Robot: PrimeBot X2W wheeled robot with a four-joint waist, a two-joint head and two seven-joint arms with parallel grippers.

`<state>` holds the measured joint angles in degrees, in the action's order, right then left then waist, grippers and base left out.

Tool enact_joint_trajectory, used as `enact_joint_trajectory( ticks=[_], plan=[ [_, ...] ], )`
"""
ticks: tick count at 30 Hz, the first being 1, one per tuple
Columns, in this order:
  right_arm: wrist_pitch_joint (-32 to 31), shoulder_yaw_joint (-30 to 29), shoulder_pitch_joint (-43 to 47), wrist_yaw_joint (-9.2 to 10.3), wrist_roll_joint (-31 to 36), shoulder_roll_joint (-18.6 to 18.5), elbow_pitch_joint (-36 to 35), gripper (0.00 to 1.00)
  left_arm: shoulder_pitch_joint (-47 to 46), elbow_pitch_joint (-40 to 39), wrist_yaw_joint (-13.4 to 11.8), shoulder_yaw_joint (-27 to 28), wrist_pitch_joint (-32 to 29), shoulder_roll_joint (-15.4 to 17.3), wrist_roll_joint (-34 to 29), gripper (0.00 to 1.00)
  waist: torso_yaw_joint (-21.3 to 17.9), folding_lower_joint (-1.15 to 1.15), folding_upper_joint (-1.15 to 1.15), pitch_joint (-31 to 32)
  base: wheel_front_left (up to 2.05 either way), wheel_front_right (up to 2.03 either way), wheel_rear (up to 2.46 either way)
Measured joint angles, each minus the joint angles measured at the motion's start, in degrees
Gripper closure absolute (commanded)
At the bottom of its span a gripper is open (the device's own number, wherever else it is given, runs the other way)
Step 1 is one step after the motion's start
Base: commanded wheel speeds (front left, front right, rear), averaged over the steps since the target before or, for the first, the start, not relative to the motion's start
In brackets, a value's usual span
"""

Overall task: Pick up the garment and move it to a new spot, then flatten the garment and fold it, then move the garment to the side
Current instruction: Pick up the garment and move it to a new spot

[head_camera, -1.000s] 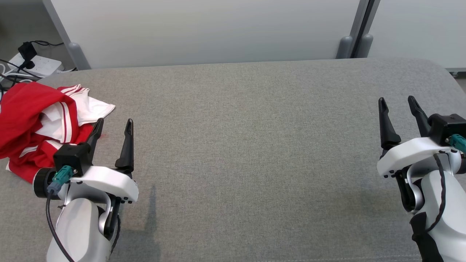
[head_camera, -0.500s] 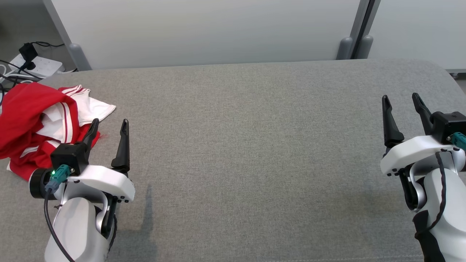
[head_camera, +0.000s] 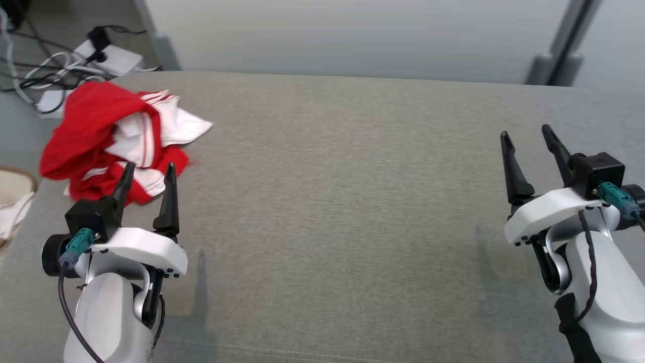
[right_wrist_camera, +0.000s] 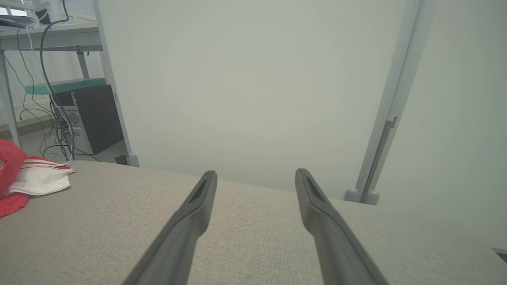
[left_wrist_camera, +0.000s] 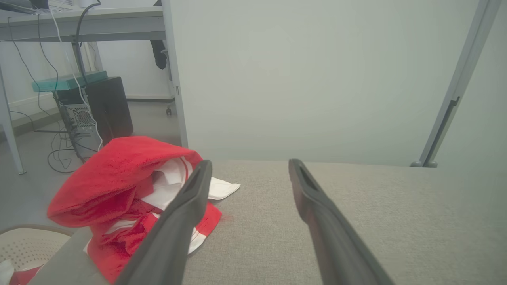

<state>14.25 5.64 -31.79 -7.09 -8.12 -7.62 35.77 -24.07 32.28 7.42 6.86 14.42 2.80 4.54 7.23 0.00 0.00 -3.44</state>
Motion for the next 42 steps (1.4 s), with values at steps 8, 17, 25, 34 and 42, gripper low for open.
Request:
enact_joint_trajectory(
  ticks=[8, 17, 25, 34, 42],
  plan=[
    [0.0, 3.66, -0.54, -0.13, -1.05, -0.07, 0.34, 0.0, 0.11, -0.13, -0.45, 2.59, 0.0, -0.36, 0.11, 0.0, 10.17, 0.0, 0.0, -0.59, 0.0, 0.0, 0.0],
    [0.0, 5.68, -0.78, -0.14, -2.0, -0.26, 0.54, 0.0, 0.45, 0.03, -0.64, 4.7, 0.0, -0.75, 0.2, 0.0, 20.55, 0.0, 0.0, -1.42, 0.0, 0.0, 0.0],
    [0.0, 7.25, -1.81, -0.14, -2.07, -0.49, 0.85, 0.0, 0.61, 1.16, -0.66, 6.69, 0.0, -1.37, 1.78, 0.0, 23.63, 0.0, 0.0, -3.26, 0.0, 0.0, 0.0],
    [0.0, 9.4, -2.43, -0.14, -2.54, -2.07, 0.82, 0.0, -4.49, 8.94, -0.35, 4.42, -0.01, 1.25, 4.34, 0.0, 20.56, 0.0, 0.0, -6.12, 0.0, 0.0, 0.0],
    [0.0, 11.72, -5.09, -0.14, -2.74, -3.12, 0.18, 0.0, -15.0, 16.63, 0.08, -3.03, 0.0, 7.11, 8.73, 0.0, 16.03, 0.0, 0.0, -9.98, 0.0, 0.0, 0.0]
  ],
)
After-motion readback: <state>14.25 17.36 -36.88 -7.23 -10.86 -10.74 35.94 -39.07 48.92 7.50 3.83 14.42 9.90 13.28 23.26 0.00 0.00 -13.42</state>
